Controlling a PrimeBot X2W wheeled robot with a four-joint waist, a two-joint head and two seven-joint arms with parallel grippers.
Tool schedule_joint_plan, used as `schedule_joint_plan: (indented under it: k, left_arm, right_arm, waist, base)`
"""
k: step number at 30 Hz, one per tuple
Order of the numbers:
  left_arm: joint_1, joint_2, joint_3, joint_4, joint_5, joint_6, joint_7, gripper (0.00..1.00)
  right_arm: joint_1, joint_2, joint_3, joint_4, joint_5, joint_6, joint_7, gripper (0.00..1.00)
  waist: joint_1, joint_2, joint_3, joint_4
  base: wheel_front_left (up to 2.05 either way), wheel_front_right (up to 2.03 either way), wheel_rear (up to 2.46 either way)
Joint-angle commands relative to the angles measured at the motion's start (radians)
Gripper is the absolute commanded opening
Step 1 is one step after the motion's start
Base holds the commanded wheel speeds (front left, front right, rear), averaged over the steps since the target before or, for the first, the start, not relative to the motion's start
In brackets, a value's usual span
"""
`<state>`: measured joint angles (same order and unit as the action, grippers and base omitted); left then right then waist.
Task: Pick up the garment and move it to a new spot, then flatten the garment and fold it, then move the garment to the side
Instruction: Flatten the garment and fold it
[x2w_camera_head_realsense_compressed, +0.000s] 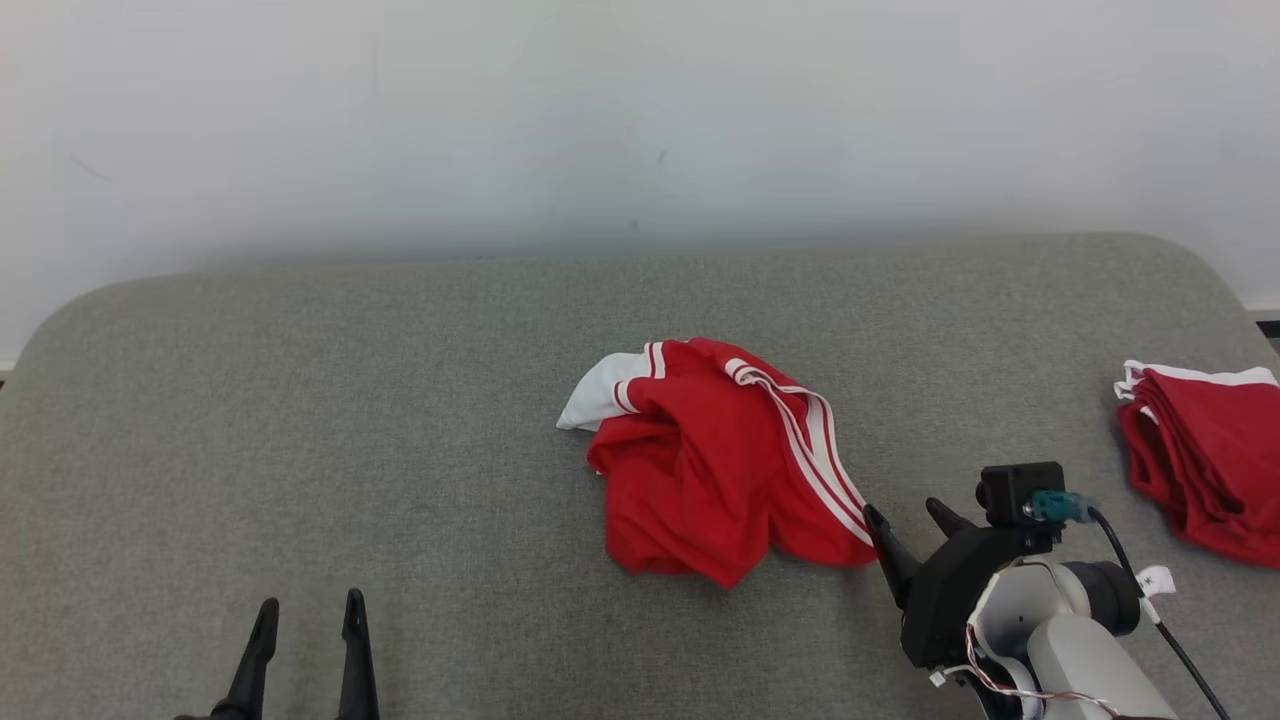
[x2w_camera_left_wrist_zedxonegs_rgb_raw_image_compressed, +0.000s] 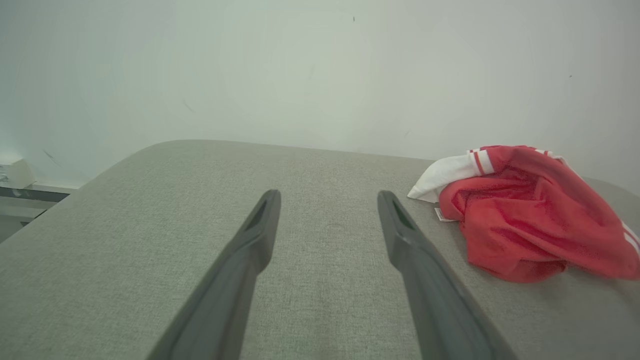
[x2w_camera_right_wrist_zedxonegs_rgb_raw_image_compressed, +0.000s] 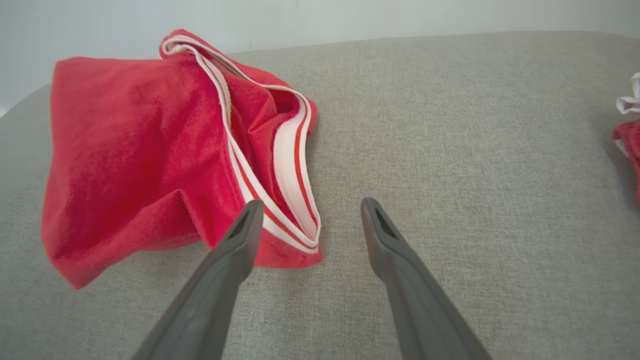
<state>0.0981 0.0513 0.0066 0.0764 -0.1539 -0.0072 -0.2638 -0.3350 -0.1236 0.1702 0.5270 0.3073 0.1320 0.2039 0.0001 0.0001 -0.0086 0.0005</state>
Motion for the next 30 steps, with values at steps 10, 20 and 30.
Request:
schedule_joint_plan:
  k: [10,20,30]
  left_arm:
    - [-0.076,-0.001,-0.007,-0.007,-0.001,-0.006,-0.001,1.00]
    - [-0.085,-0.001,-0.004,0.007,-0.004,0.002,-0.001,1.00]
    - [-0.064,-0.001,0.007,0.007,-0.009,0.005,-0.001,1.00]
  right_arm:
    - [-0.145,-0.021,0.060,0.216,0.128,-0.003,0.105,1.00]
    - [-0.200,-0.035,0.177,0.178,0.240,-0.003,-0.013,0.00]
    - [-0.351,-0.001,0.310,-0.061,0.434,-0.003,-0.064,0.00]
  waist:
    - [-0.0001,-0.0001,0.105,0.072]
    - [-0.0001,-0.0001,0.105,0.078]
    - [-0.0001,-0.0001,0.060,0.044]
  base:
    - [0.00,0.00,0.00]
    - [0.00,0.00,0.00]
    - [0.00,0.00,0.00]
